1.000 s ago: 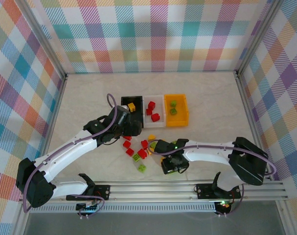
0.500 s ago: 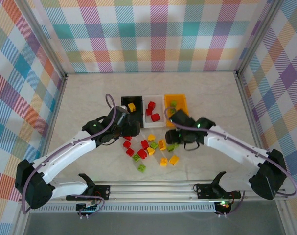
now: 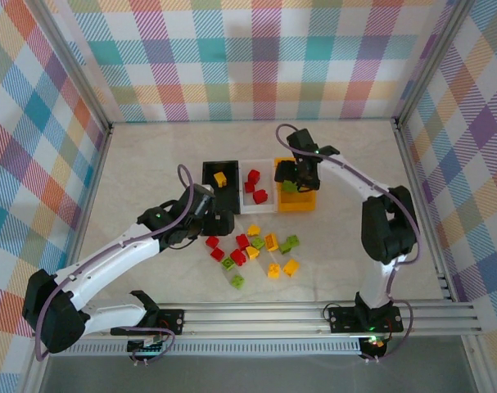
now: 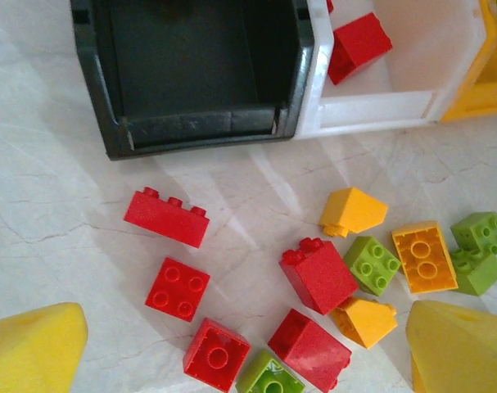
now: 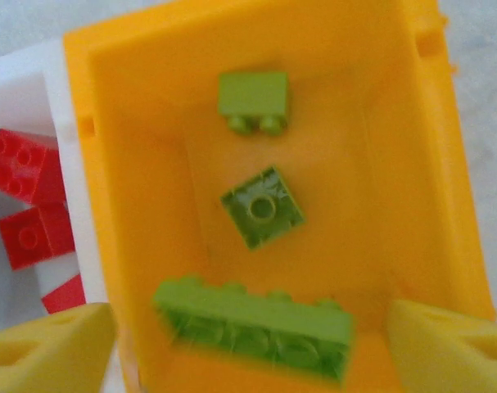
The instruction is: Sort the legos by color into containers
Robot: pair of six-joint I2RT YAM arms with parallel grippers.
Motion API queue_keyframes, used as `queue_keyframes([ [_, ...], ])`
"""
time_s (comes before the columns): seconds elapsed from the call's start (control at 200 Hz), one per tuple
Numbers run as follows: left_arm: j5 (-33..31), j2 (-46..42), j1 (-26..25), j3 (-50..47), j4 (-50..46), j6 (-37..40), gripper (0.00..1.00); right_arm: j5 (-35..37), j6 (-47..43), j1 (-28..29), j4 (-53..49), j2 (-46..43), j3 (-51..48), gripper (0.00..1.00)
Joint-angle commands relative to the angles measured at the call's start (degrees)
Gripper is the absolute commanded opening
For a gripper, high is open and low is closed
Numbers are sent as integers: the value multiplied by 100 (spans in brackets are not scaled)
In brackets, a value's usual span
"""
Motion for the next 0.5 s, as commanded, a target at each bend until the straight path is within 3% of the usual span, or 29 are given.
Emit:
queue_keyframes([
  [0.0, 362, -18, -30, -62, 130, 57, 99, -100, 4, -18, -69, -11, 340, 93],
  [0.21, 354, 551, -863, 330, 193, 168, 97, -285, 111, -9, 219, -855, -495, 94],
  [0.495, 465, 2608, -2278, 1467, 287, 422, 83, -178, 198, -9, 424, -2068, -1978, 94],
])
